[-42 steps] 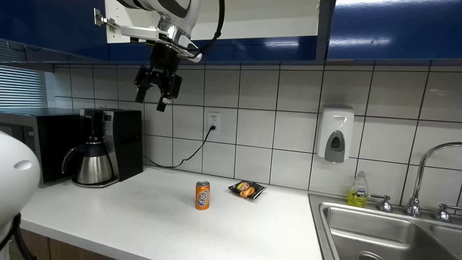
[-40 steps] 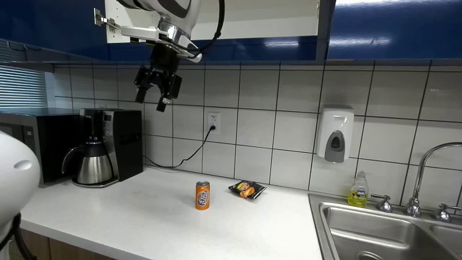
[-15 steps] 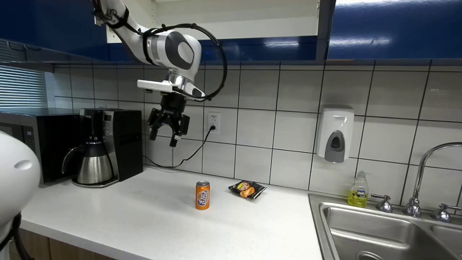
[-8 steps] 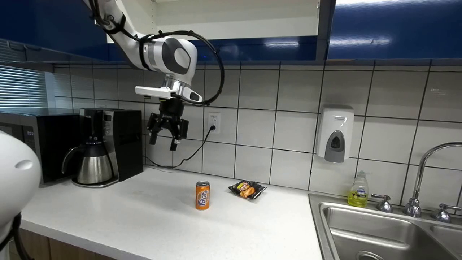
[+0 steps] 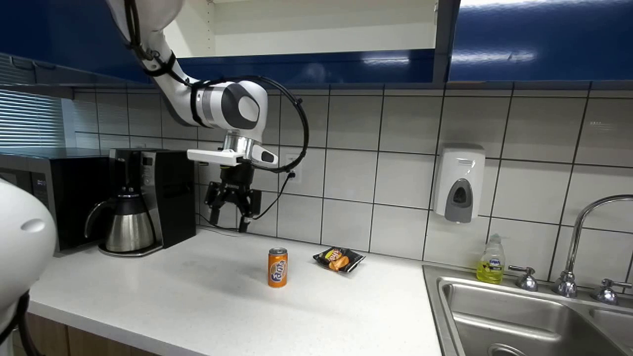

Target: Put the can in the top cabinet

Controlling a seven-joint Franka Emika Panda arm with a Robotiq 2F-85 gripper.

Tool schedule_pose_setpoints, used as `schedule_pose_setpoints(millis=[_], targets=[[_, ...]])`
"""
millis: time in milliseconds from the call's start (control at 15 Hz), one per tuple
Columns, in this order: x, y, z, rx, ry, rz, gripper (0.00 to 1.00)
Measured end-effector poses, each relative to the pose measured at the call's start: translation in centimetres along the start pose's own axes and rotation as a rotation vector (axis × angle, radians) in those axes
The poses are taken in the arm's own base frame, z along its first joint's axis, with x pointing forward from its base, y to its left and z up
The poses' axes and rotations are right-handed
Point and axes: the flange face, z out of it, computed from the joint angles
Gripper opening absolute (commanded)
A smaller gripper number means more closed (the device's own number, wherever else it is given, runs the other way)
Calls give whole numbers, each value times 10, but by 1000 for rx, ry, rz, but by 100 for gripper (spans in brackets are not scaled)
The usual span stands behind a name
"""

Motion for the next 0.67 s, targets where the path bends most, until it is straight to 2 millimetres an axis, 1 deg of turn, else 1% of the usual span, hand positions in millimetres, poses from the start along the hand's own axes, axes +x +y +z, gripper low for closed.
schedule_pose_setpoints(millis=[400,667], targets=[[8,6,43,-46,-11,-18,100],[21,13,68,-44,4,-3,100]])
